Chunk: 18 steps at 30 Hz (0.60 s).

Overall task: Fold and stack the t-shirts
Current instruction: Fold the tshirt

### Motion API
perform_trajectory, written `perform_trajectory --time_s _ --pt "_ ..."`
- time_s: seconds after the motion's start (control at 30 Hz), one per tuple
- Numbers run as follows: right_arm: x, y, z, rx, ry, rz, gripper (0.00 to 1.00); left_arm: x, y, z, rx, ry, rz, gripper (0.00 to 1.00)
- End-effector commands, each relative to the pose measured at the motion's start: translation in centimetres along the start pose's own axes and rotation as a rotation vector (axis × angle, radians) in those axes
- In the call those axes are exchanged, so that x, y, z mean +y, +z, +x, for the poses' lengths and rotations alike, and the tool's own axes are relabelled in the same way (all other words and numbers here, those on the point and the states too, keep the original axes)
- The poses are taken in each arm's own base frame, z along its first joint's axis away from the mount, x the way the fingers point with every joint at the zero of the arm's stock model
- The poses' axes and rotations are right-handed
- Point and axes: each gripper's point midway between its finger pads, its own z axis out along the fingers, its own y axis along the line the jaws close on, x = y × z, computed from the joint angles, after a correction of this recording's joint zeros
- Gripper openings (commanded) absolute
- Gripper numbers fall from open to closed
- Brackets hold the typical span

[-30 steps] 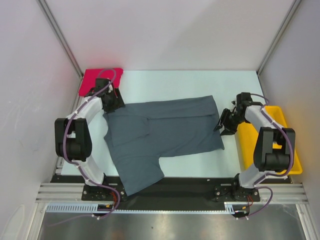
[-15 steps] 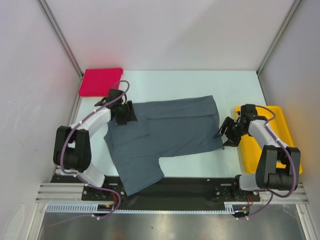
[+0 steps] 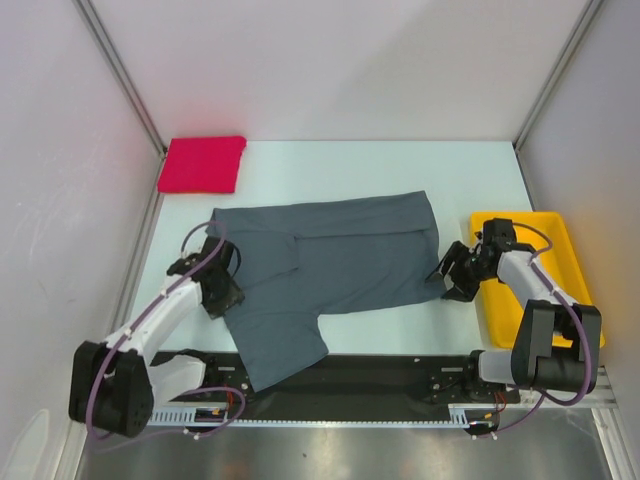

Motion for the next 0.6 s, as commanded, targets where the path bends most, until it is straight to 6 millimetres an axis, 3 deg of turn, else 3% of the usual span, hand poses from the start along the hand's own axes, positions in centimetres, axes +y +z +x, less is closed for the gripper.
perform_trajectory --time_s 0.0,0.07,0.13,0.17,0.37,0.47,0.57 --pt "1.2 0.0 -0.3 -0.016 0.035 -0.063 0.66 2.0 -0.6 2.1 0.033 -0.185 -0.059 0.49" --pt "1.4 0.0 -0.3 -0.008 0.031 -0.074 0.66 3.0 -0.3 3.2 0.056 -0.236 -0.095 0.49" --pt "1.5 -0.1 -0.4 -0.007 0.017 -0.077 0.67 2.4 0.2 4.1 0.093 -0.227 -0.044 0.50" --pt "1.7 -0.2 -0.6 -0.009 0.012 -0.081 0.99 2.3 0.2 4.4 0.098 -0.225 -0.034 0.49" --pt "1.9 -0.5 -0.5 -0.017 0.004 -0.086 1.00 2.9 0.5 6.7 0.158 -0.236 -0.024 0.49" --pt "2.3 -0.7 -0.3 -0.011 0.001 -0.109 1.00 3.7 0.2 6.7 0.142 -0.260 -0.049 0.49" --pt "3.1 -0.9 0.6 0.028 0.101 -0.236 1.00 3.1 0.4 6.7 0.120 -0.276 0.014 0.48"
